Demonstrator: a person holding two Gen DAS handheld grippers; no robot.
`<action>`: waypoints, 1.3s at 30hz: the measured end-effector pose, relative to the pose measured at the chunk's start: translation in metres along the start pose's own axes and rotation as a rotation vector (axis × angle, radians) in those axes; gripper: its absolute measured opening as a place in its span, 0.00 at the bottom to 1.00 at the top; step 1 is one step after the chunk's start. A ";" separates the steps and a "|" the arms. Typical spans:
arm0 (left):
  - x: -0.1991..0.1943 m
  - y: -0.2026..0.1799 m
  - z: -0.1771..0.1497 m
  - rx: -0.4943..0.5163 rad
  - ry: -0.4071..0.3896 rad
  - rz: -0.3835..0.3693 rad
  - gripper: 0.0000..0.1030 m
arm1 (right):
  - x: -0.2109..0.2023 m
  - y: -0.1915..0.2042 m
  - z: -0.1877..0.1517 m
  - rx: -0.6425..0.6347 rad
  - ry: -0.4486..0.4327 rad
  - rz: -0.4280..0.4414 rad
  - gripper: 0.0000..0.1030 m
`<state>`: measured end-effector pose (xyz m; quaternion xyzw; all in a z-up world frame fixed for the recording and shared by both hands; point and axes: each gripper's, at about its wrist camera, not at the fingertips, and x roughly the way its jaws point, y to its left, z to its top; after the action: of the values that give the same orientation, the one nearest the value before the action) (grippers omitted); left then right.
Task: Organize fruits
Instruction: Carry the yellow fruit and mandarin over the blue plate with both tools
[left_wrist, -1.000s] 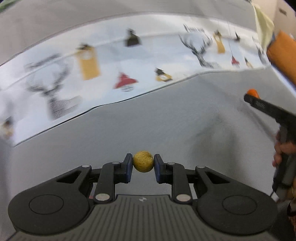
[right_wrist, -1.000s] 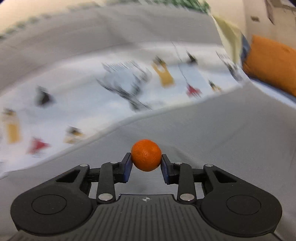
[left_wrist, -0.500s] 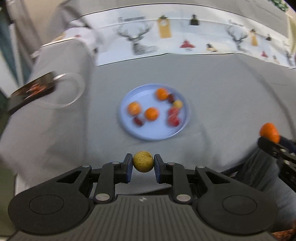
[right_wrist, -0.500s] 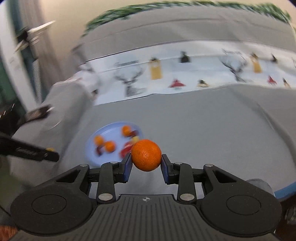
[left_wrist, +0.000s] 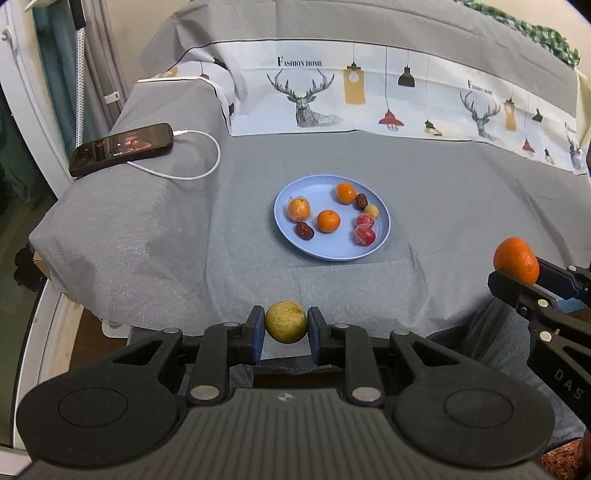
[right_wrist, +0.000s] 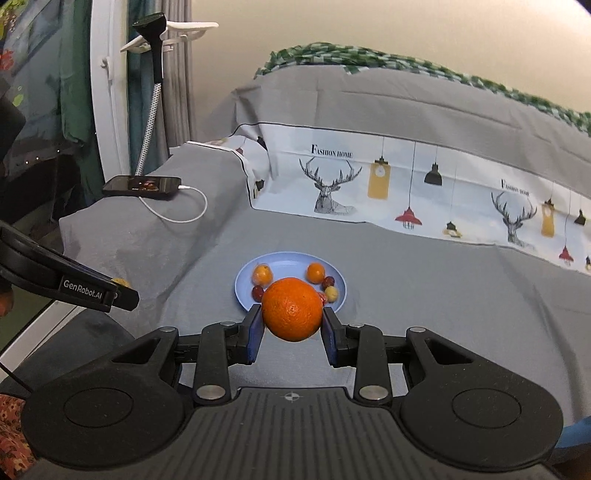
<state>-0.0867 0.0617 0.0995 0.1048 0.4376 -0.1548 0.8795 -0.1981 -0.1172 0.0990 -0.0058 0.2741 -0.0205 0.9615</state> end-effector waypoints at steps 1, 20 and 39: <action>-0.001 0.000 -0.001 -0.001 -0.002 -0.004 0.26 | 0.000 0.001 0.001 -0.004 -0.002 -0.005 0.34; 0.017 0.013 0.000 -0.021 0.024 -0.046 0.26 | 0.013 0.015 0.003 -0.040 0.039 -0.042 0.34; 0.072 0.014 0.030 -0.011 0.103 -0.023 0.26 | 0.065 0.001 0.008 -0.035 0.135 -0.035 0.34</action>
<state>-0.0185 0.0521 0.0605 0.1029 0.4843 -0.1568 0.8545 -0.1391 -0.1186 0.0713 -0.0260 0.3384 -0.0327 0.9401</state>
